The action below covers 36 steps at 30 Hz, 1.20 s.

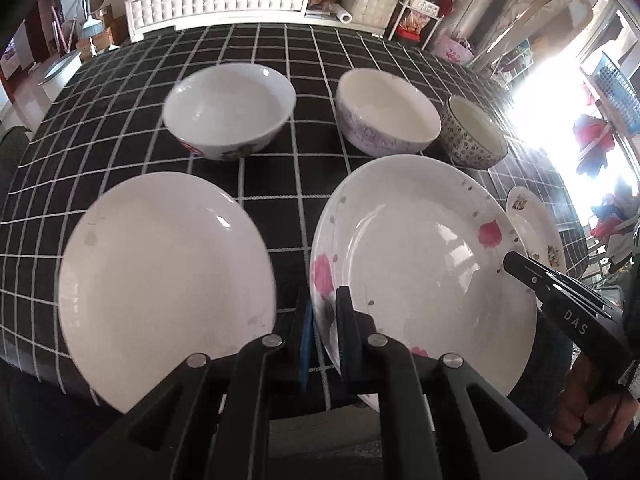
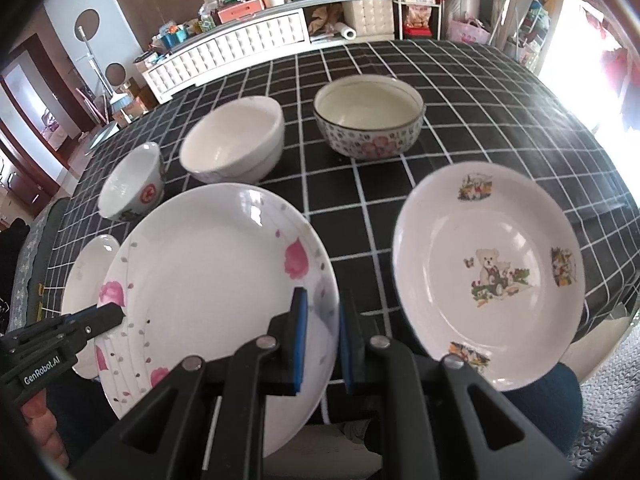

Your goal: Organize plates and bowls

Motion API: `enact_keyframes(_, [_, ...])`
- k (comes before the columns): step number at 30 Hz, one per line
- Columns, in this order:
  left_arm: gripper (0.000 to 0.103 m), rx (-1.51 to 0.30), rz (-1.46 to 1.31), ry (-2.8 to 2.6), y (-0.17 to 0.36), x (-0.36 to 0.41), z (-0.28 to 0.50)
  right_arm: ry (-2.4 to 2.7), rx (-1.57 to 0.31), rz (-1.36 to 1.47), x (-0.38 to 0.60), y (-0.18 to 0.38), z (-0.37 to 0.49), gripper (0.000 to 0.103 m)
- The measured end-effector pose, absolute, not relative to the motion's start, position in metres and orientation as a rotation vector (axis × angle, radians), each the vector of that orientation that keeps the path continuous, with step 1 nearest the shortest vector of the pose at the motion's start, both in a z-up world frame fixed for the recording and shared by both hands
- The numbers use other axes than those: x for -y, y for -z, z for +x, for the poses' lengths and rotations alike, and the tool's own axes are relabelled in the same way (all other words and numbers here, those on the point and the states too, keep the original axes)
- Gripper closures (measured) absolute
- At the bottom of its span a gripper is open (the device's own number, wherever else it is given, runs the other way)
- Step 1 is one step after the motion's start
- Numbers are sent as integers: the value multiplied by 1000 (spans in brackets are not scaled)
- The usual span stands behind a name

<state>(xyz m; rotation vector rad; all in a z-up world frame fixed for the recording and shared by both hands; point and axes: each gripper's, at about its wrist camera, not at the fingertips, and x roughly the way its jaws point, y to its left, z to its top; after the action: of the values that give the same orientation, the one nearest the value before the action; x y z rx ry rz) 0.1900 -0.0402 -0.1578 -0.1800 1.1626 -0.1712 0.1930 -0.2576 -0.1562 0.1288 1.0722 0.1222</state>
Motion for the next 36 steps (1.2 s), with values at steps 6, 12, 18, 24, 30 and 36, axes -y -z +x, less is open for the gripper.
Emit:
enact_keyframes(6, [94,-1136,-197,131,144,15,174,-167,-1060,116,234,145,187,85])
enact_keyframes(12, [94,-1116,-219,72,135,-17,154,-216,-1057,91,208,142,183,85])
enact_keyframes(18, [94,-1110,-251,12,136,-50,131,-271,-1059,49,176,144,175,85])
enact_keyframes(24, [94,-1121,-292,-35,141,-79,112,-316,-1084,28,147,155,171,85])
enact_keyframes(30, [94,-1130,-312,-76,146,-100,102,-358,-1113,2,118,164,169,85])
enact_keyframes(36, [94,-1144,-332,-103,154,-117,101,-366,-1129,-30,100,171,172,85])
